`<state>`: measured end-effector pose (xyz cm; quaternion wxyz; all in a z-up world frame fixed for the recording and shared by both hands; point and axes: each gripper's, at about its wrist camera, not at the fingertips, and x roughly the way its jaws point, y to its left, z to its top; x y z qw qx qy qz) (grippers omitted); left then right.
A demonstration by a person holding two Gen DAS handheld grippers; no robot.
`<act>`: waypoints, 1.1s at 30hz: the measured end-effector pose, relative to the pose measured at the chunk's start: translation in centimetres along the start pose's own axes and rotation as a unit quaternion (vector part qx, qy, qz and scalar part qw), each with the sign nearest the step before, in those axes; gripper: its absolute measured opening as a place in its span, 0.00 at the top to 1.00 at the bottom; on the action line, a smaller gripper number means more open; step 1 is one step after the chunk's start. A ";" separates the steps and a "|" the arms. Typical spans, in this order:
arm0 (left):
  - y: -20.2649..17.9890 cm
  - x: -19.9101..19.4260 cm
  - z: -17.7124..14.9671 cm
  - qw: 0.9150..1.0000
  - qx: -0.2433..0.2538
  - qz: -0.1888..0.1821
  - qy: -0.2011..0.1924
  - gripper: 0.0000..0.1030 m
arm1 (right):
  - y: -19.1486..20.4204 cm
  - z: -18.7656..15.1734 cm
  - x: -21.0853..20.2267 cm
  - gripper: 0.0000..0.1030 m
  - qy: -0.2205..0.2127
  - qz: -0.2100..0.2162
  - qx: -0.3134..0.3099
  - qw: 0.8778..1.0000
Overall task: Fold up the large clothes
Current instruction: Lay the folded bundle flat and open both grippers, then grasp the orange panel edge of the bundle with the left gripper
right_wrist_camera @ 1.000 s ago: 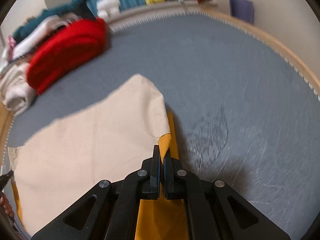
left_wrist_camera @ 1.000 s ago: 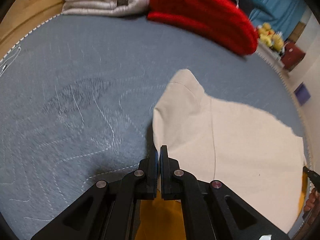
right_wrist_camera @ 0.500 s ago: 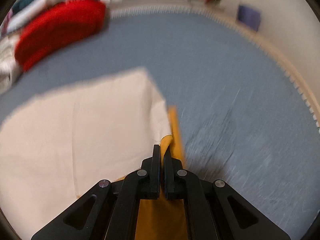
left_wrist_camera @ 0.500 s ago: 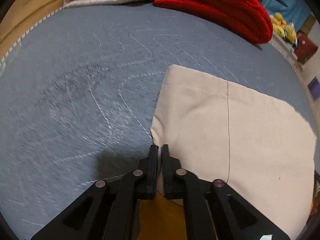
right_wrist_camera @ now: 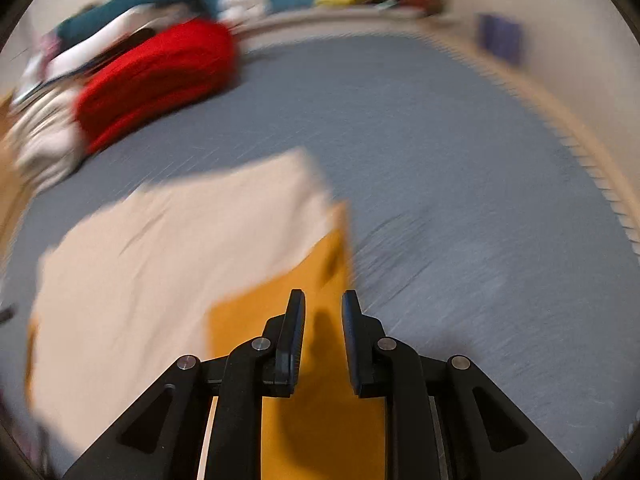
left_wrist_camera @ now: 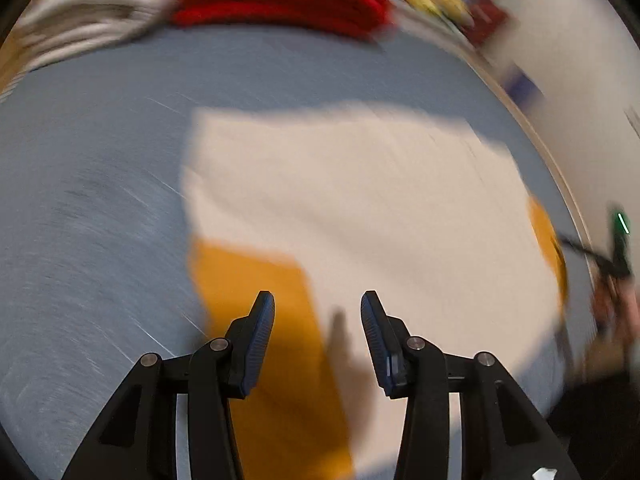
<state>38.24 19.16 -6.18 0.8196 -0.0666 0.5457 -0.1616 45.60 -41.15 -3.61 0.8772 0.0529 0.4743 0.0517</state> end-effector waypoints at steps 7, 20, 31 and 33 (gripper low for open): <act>0.0 3.0 -5.1 0.990 0.079 0.065 0.093 0.56 | 0.1 -7.6 3.0 0.81 0.143 -0.034 -0.126 0.981; -1.5 -1.6 -7.3 0.965 0.063 0.246 0.064 0.62 | -2.6 -8.2 1.6 0.82 0.188 -0.160 -0.123 0.961; -11.4 -10.3 -12.1 0.967 -0.094 0.183 -0.152 0.60 | 7.1 -6.0 -16.9 0.46 -0.114 -0.052 -0.031 0.992; -12.2 -9.1 -13.2 0.966 -0.095 0.187 -0.154 0.60 | 9.8 -7.2 -16.8 0.46 -0.122 -0.048 -0.050 0.990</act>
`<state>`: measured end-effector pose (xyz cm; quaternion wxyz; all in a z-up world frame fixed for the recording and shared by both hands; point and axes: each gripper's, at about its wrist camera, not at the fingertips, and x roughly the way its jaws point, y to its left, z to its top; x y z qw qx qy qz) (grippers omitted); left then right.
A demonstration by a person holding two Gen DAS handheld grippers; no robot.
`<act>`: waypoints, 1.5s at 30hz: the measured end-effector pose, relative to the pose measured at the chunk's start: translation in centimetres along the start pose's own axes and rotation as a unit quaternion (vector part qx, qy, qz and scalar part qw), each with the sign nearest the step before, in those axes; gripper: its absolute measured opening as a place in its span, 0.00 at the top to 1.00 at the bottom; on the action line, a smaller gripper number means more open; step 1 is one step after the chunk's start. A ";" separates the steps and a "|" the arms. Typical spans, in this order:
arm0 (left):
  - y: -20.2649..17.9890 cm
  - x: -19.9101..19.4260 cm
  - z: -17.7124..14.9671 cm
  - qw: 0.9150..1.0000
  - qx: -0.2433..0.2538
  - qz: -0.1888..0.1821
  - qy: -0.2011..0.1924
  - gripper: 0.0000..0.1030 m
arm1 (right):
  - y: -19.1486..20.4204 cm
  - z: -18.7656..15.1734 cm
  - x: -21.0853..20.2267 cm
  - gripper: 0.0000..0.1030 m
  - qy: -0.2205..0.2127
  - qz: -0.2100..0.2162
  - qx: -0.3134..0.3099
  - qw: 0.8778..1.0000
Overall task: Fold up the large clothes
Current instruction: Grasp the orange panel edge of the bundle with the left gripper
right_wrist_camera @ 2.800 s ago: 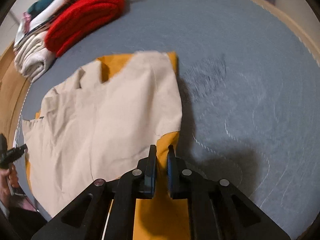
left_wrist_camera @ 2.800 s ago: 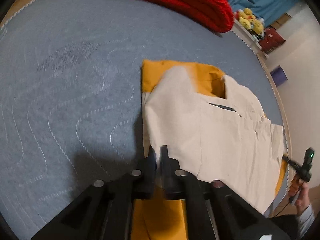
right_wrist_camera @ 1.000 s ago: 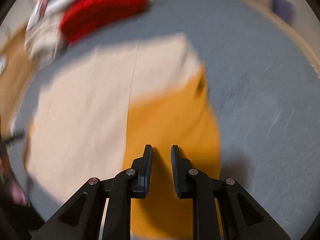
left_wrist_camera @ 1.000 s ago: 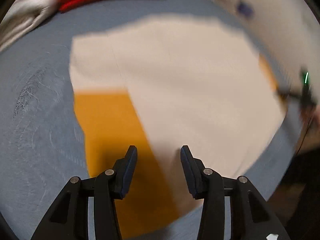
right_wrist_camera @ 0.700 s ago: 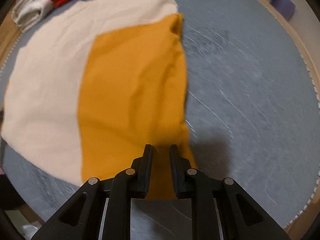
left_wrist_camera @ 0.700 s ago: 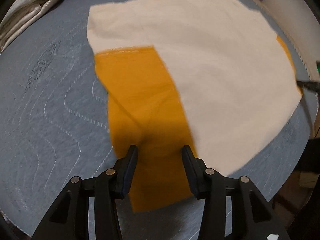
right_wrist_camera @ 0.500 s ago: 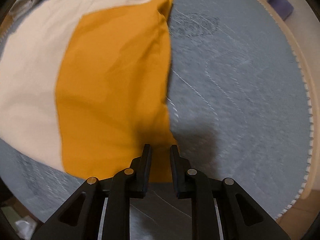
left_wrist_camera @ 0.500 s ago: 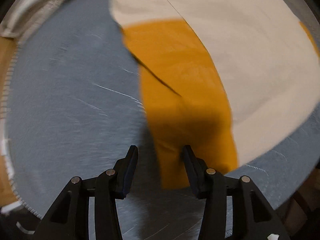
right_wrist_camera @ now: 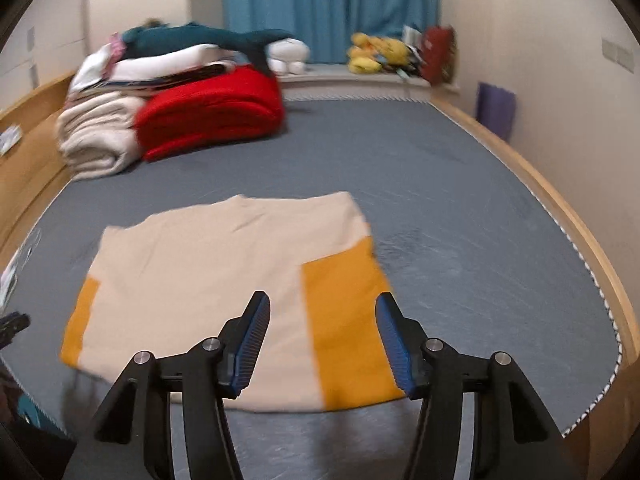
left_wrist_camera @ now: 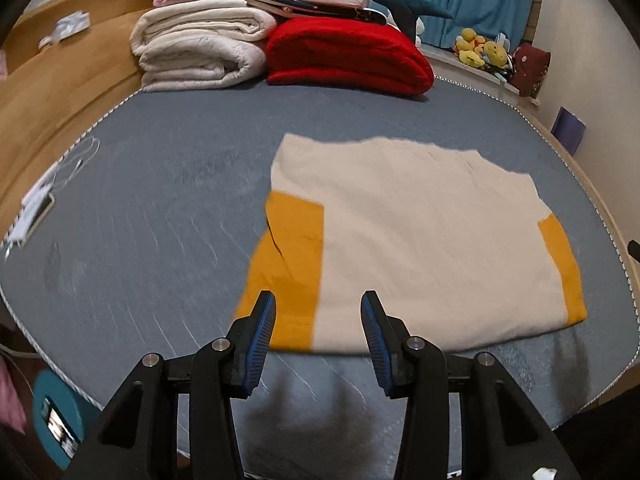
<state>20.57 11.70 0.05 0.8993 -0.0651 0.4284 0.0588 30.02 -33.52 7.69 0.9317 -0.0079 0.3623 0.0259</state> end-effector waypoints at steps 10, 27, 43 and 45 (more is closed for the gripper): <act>-0.6 5.2 -3.2 0.992 -0.048 -0.088 0.076 0.87 | 4.5 -6.8 2.9 0.46 0.018 -0.014 -0.062 0.998; 7.3 13.5 -6.3 0.898 -0.389 -0.158 0.132 0.59 | 3.4 -5.7 3.9 0.46 0.040 0.027 -0.049 0.998; 7.4 15.7 -4.8 0.887 -0.428 -0.167 0.053 0.59 | 5.6 -6.1 5.2 0.46 0.070 0.083 -0.048 0.993; 7.2 16.0 -4.4 0.889 -0.424 -0.163 0.053 0.63 | 6.0 -6.2 5.3 0.46 0.072 0.089 -0.050 0.992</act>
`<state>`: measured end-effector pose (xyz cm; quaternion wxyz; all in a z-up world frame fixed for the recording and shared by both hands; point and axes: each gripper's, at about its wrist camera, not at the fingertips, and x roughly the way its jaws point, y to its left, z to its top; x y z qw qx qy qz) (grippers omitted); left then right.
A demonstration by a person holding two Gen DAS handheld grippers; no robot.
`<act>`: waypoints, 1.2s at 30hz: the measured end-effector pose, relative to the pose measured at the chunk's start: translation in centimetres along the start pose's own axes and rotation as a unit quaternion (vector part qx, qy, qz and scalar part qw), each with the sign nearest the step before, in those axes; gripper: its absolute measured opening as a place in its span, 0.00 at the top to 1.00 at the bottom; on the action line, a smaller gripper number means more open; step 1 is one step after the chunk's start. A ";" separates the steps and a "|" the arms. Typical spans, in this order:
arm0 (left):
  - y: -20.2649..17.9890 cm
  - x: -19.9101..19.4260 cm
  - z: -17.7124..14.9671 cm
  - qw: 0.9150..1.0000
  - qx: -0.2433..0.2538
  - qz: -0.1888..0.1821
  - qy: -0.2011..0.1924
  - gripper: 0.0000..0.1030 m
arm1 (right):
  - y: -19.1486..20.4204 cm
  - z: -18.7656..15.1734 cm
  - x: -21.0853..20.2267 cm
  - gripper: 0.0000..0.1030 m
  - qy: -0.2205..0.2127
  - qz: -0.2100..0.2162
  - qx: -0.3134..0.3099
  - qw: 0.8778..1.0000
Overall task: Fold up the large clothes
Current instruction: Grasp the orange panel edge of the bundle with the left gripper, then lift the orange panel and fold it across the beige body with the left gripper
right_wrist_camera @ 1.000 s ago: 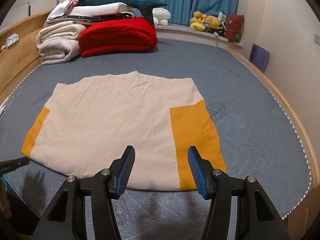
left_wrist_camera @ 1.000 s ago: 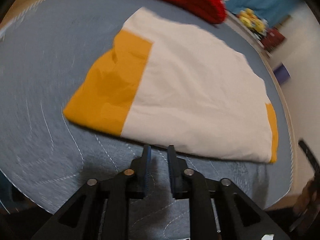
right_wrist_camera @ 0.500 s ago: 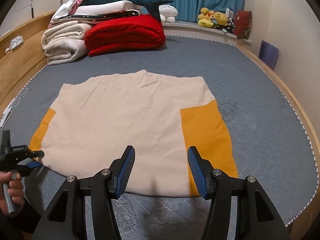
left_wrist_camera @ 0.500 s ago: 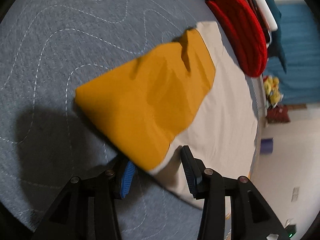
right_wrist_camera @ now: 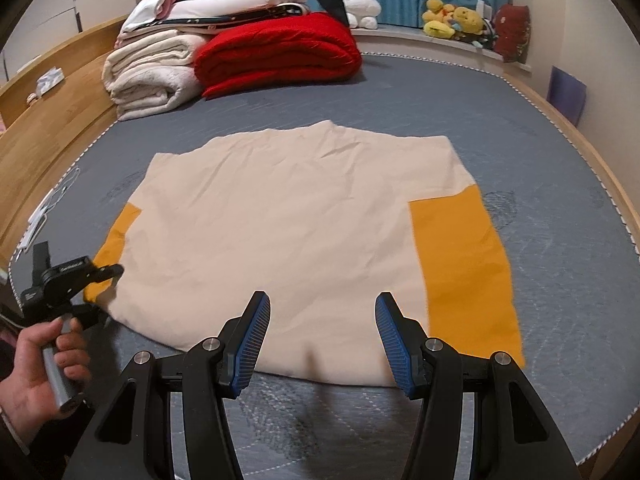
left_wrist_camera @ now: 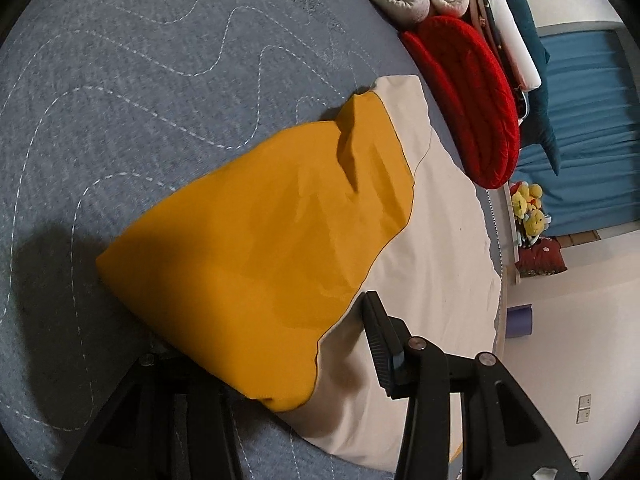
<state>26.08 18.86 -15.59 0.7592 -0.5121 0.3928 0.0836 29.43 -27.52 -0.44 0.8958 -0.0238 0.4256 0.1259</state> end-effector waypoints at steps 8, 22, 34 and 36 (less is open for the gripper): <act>-2.1 -1.6 -0.1 0.999 0.038 -0.016 -0.017 0.90 | 3.1 0.1 1.4 0.74 0.010 0.046 -0.011 0.999; -3.7 -7.6 1.2 0.992 0.105 0.002 -0.074 0.92 | 10.6 -0.1 7.2 0.80 0.076 0.098 -0.071 0.990; -6.9 -12.1 -0.1 0.958 0.239 0.082 -0.135 0.92 | 17.1 -2.8 10.4 0.81 0.136 0.183 -0.156 0.961; -8.5 -12.2 -1.0 0.952 0.262 0.076 -0.141 0.92 | 17.1 -3.1 10.6 0.81 0.140 0.176 -0.160 0.961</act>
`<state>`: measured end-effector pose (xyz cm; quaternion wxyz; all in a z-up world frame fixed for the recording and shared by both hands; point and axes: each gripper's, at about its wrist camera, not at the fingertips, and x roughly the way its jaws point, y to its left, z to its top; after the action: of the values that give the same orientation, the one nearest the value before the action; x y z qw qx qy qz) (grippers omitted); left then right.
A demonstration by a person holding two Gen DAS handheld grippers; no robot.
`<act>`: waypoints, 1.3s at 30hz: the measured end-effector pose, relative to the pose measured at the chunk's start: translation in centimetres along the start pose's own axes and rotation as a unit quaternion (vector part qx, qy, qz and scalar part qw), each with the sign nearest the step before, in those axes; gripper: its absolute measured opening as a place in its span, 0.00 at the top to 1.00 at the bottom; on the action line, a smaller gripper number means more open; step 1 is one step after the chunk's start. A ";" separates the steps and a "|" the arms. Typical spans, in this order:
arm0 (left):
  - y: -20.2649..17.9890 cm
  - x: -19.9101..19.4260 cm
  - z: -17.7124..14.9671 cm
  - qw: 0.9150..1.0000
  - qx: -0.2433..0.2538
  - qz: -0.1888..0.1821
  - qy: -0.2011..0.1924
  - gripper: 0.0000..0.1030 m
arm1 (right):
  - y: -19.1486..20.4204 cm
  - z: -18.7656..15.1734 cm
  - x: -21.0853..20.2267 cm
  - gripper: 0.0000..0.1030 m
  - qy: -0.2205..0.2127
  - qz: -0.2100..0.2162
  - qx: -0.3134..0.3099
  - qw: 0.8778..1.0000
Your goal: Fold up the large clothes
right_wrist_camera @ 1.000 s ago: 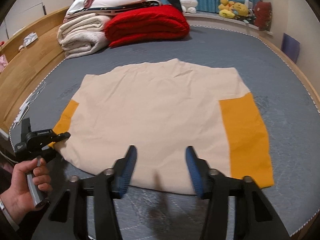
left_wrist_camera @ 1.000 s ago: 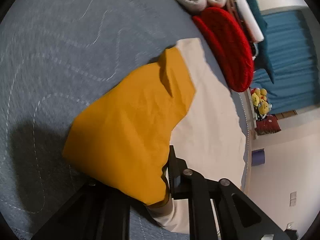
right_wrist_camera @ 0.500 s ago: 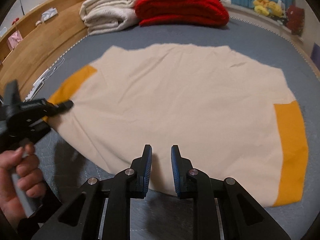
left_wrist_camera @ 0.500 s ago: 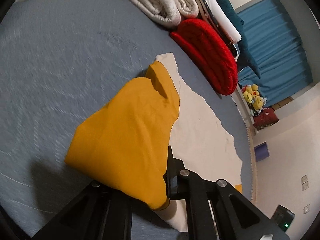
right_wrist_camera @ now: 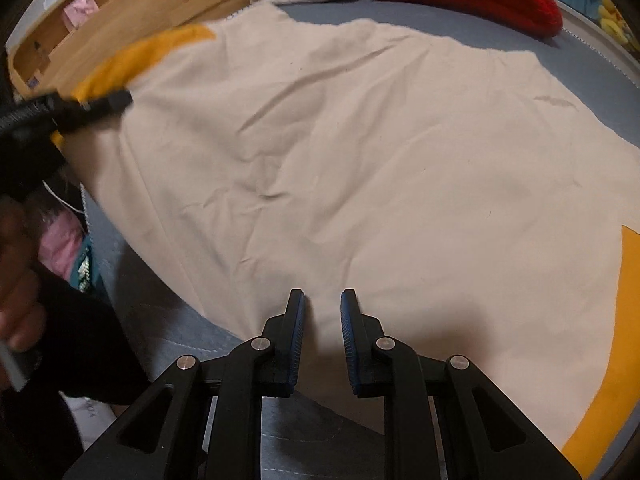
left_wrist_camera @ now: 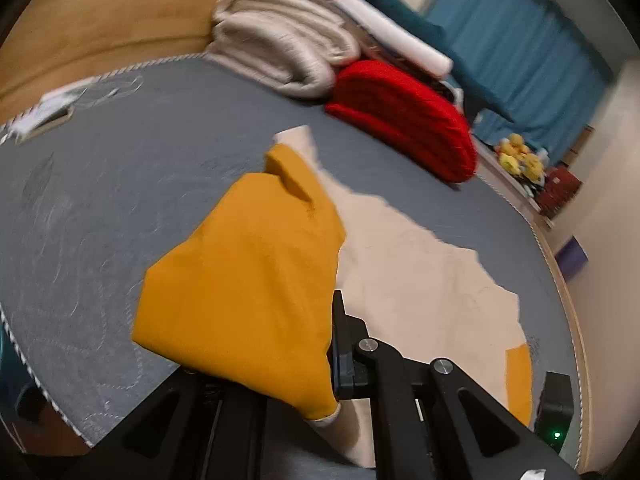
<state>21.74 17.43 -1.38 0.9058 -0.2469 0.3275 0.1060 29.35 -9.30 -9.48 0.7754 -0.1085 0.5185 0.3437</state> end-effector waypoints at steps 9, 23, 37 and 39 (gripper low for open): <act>-9.7 -0.3 -1.6 0.994 0.087 -0.062 0.002 0.93 | -4.1 -1.5 -10.2 0.59 -0.136 -0.076 0.048 0.987; -28.7 2.8 -10.7 0.953 0.248 -0.155 0.084 0.93 | -14.4 -10.7 -19.8 0.50 -0.207 -0.175 0.171 0.947; -35.5 7.0 -18.1 0.891 0.373 -0.158 0.207 0.71 | -21.7 -13.9 -25.8 0.50 -0.264 -0.135 0.308 0.904; -34.8 5.6 -17.0 0.892 0.364 -0.171 0.208 0.66 | -21.3 -13.7 -25.8 0.50 -0.267 -0.122 0.303 0.907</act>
<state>29.15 -20.97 -3.17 0.8476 0.0310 0.4767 -0.2310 27.29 -43.11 3.17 0.9162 0.1652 0.3542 0.0889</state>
